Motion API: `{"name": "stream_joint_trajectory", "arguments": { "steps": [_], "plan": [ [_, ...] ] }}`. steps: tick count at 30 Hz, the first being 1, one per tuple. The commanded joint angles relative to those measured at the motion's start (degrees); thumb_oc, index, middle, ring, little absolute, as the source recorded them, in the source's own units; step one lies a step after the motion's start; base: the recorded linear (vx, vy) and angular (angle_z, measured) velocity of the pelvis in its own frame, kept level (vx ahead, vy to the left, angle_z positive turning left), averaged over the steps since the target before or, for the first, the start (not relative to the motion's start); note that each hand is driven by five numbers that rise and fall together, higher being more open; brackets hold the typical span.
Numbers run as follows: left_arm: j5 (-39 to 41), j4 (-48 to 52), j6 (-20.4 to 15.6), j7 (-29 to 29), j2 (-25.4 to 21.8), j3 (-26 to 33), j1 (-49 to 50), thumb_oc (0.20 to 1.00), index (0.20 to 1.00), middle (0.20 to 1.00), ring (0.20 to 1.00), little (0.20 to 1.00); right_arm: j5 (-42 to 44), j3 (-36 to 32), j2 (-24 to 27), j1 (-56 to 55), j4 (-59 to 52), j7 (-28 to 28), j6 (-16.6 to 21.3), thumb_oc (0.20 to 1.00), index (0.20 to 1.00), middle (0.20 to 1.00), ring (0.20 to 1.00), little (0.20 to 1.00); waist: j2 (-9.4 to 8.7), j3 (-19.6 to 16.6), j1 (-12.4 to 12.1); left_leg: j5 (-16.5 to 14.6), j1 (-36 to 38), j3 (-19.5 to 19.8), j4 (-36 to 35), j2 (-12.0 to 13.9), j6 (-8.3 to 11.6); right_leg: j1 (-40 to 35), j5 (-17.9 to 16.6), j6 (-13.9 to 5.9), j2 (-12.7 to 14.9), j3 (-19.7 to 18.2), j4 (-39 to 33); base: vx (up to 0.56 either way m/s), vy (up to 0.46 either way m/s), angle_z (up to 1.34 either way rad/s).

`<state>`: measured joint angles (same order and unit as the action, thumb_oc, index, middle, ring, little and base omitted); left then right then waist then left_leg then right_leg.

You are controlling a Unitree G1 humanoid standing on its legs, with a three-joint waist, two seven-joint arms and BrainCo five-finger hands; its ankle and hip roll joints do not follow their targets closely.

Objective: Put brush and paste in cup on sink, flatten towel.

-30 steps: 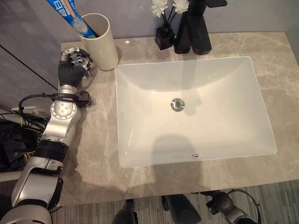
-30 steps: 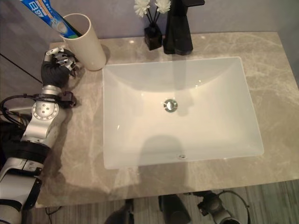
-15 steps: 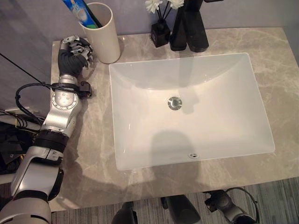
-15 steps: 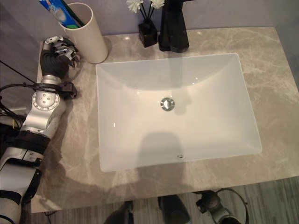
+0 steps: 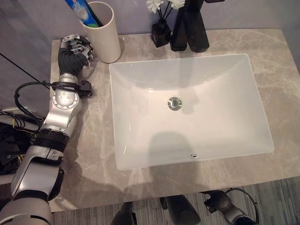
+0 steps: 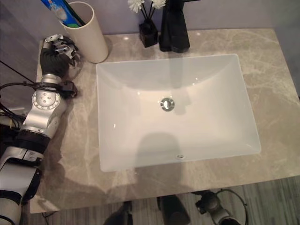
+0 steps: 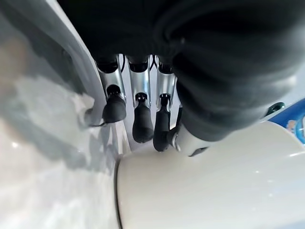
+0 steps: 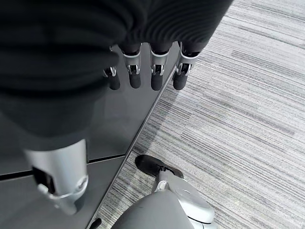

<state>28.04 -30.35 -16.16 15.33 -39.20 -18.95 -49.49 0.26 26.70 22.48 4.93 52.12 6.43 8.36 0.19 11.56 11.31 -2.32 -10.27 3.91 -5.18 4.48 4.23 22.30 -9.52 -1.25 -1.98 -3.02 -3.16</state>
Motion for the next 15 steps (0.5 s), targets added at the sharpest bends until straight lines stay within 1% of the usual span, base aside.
{"name": "stream_joint_trajectory", "arguments": {
  "steps": [1, 12, 15],
  "plan": [
    [-2.5, -3.28, -1.08, -0.14, 7.61, -4.66, -2.45, 0.2, 0.2, 0.2, 0.2, 0.2, 1.38, 0.06, 1.59, 0.73, -1.54, 1.5, 1.33, 1.0, 1.0, 1.0, 1.0, 1.0, 3.75, 2.47, 2.38, 2.5, 8.12, -3.34, 0.18, 3.49, 2.21, 6.6, 5.18, -5.98, 0.3, -0.22, 12.76, 0.0, 0.0, 0.0],
    [-2.92, -3.98, -1.39, 1.13, 9.73, -5.52, -5.33, 0.2, 0.2, 0.2, 0.2, 0.2, 1.47, 0.08, 1.71, 0.3, -1.45, 1.83, 1.3, 1.0, 1.0, 1.0, 1.0, 1.0, 4.18, 2.35, 3.0, 2.55, 8.64, -4.04, 0.18, 3.67, 2.4, 7.15, 5.57, -6.01, -0.24, -0.63, 13.58, 0.01, -0.003, -0.05],
    [-3.71, -4.38, -1.27, 2.47, 10.06, -4.88, -5.53, 0.2, 0.2, 0.2, 0.2, 0.2, 1.24, 0.2, 1.51, 0.38, -1.01, 2.01, 1.26, 1.0, 1.0, 1.0, 1.0, 1.0, 4.15, 2.22, 2.82, 2.41, 8.98, -4.4, 0.18, 3.77, 2.4, 7.35, 5.73, -6.06, -0.61, -0.64, 14.16, 0.0, -0.002, -0.02]
  ]
}}
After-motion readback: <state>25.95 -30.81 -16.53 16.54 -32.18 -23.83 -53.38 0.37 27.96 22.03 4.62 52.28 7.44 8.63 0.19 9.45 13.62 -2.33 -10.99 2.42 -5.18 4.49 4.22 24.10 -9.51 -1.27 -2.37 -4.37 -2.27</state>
